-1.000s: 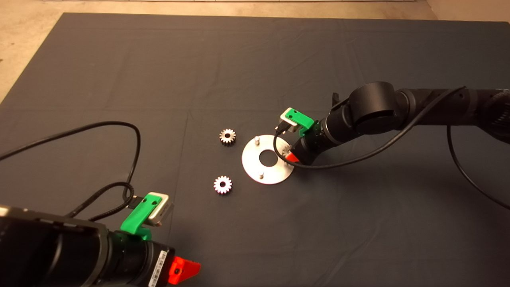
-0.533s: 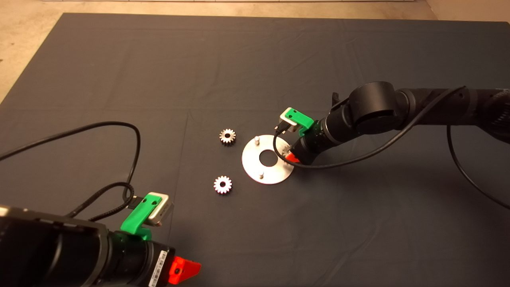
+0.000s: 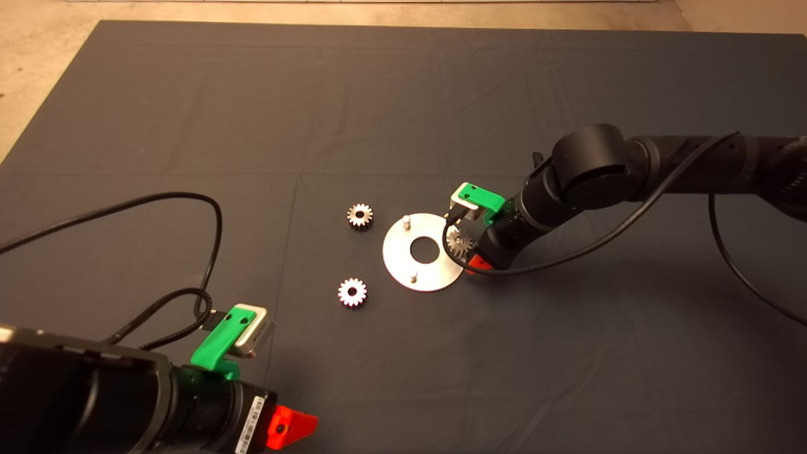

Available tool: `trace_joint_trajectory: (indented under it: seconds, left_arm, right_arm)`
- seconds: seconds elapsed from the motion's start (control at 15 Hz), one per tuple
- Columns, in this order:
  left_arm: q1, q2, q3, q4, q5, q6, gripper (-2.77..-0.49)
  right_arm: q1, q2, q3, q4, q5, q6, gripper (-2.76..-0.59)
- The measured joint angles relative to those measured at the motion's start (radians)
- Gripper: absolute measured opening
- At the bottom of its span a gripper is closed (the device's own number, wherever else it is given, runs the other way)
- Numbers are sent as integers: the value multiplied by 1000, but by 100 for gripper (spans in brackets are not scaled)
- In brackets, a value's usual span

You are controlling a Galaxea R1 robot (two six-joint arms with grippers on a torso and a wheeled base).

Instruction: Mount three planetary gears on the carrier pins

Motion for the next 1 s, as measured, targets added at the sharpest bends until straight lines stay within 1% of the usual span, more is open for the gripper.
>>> trace_joint_trajectory:
  seconds: [0.07,0.13,0.2,0.27,0.33,0.4,0.47,0.53,0.6,0.67,0.73,0.8,0.87,0.93,1.0]
  left_arm:
    - [0,0,0,0,0,0,-50]
    - [0,0,0,0,0,0,-50]
    - [0,0,0,0,1,0,-50]
    - [0,0,0,0,1,0,-50]
    - [0,0,0,0,1,0,-50]
    - [0,-1,0,0,1,0,-50]
    - [0,-2,0,0,4,0,-50]
    - [0,-3,0,0,7,0,-50]
    - [-2,-2,0,0,8,0,-50]
    - [-6,-2,0,0,8,1,-50]
    - [-9,-1,0,0,9,2,-50]
    - [-9,1,0,1,11,6,-50]
    - [-9,2,0,0,19,9,-50]
    - [-10,4,0,0,43,10,-50]
    - [-14,11,0,0,73,13,-50]
  right_arm:
    - [21,0,0,27,-35,-3,-146]
    - [37,0,0,45,-65,-4,-146]
    - [53,0,1,58,-97,-5,-137]
    - [71,-1,5,70,-127,-8,-132]
    - [88,-6,15,79,-149,-8,-131]
    - [100,-15,34,89,-171,-8,-121]
    - [103,-34,62,94,-180,-7,-118]
    - [100,-64,102,96,-182,-6,-118]
    - [96,-112,153,99,-184,7,-118]
    - [96,-169,204,100,-190,34,-118]
    - [96,-229,259,99,-197,76,-113]
    - [95,-293,325,95,-197,114,-105]
    - [95,-368,401,88,-193,148,-104]
    - [96,-443,467,83,-192,178,-104]
    - [96,-515,522,76,-189,203,-99]
